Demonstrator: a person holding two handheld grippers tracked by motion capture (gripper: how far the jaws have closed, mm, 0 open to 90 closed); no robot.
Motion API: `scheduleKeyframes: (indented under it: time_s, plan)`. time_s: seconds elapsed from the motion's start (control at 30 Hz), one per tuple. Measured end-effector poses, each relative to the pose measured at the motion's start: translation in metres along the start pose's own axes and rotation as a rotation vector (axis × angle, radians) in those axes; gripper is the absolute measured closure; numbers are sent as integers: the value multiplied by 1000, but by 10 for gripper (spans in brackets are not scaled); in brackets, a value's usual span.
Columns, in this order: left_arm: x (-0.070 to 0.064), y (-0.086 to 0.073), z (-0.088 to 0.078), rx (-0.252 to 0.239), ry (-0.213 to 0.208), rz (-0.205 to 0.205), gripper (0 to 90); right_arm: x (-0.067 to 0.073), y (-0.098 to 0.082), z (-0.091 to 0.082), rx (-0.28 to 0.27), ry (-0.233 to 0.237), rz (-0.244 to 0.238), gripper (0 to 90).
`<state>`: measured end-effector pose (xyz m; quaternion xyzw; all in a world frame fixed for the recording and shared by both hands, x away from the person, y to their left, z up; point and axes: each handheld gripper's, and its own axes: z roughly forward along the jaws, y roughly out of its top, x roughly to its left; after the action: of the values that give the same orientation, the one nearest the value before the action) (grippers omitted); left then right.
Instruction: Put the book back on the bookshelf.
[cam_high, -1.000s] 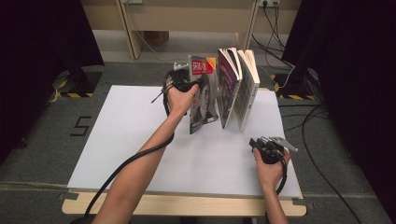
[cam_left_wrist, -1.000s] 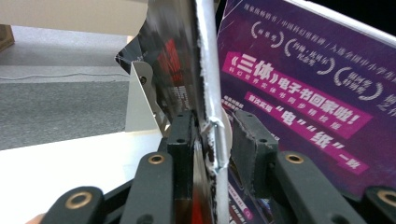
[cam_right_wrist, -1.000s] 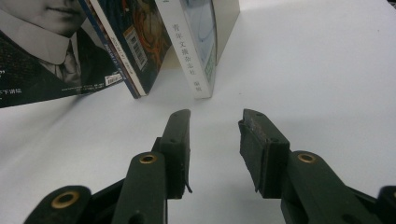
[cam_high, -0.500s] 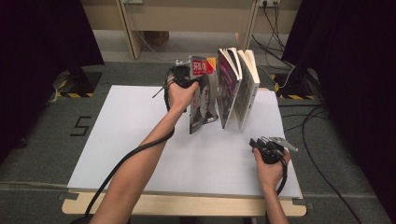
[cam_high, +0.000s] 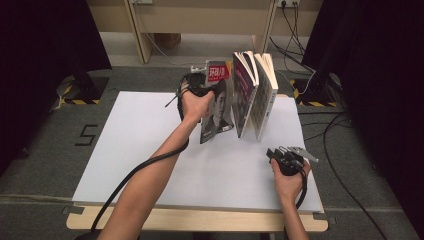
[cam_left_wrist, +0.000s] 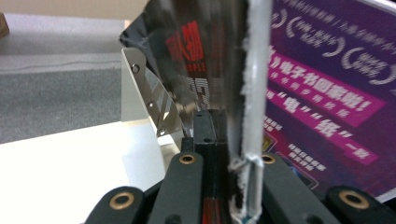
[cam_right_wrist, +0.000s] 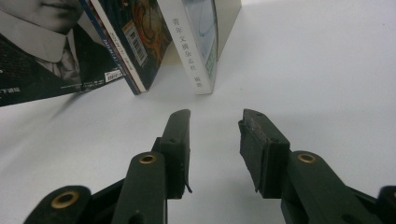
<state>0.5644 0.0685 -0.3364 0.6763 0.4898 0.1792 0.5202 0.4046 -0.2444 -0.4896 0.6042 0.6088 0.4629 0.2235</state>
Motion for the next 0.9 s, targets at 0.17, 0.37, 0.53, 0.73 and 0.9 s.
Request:
scheduleKeyframes:
  time_s: [0.17, 0.37, 0.53, 0.73, 0.9]
  plan:
    - [-7, 6, -12, -87, 2, 18, 863, 1, 1, -2, -4, -3, 14, 635]
    - [-11, 7, -19, -249, 40, 63, 863, -1, 1, -2, -7, -3, 4, 635]
    - [-6, -6, -8, -261, 77, 78, 863, -1, 1, -2, -8, -3, 2, 635]
    - [-5, -20, 4, -259, 99, 100, 861, -3, 2, -3, -10, -4, 3, 635]
    - [-7, -26, 7, -242, 103, 141, 860, -4, 2, -4, -13, -6, 6, 634]
